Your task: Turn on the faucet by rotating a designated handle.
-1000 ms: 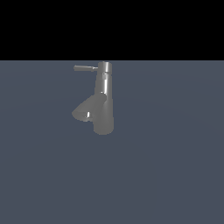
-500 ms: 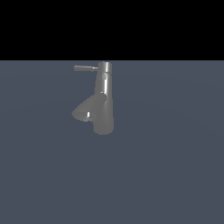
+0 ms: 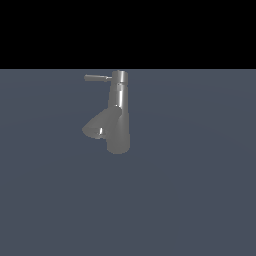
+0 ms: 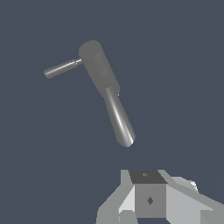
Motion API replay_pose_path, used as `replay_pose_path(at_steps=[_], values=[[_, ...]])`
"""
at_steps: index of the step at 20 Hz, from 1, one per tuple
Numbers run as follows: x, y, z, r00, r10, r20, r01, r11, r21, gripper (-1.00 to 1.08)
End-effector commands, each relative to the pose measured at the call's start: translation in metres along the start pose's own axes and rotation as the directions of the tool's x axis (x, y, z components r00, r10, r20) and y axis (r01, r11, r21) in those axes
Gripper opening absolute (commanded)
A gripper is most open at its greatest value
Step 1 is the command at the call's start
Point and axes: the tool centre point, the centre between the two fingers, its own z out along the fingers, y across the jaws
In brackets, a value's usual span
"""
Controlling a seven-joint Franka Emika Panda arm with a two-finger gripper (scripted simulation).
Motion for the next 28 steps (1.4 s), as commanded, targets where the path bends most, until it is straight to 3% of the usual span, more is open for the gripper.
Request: replay_pose_path(at_steps=[1, 7, 14, 21, 28], values=[[0.013, -0.011, 0.005, 0.998, 0.065, 0.005, -0.065, 0.998, 0.003, -1.0], [0.042, -0.035, 0.022, 0.976, 0.216, 0.015, -0.216, 0.976, 0.004, -1.0], [0.075, -0.064, 0.047, 0.922, 0.386, 0.021, -0.386, 0.922, -0.002, -1.0], [0.106, -0.092, 0.078, 0.839, 0.544, 0.02, -0.544, 0.839, -0.011, -1.0], [0.133, -0.118, 0.114, 0.73, 0.683, 0.011, -0.683, 0.73, -0.021, -1.0]])
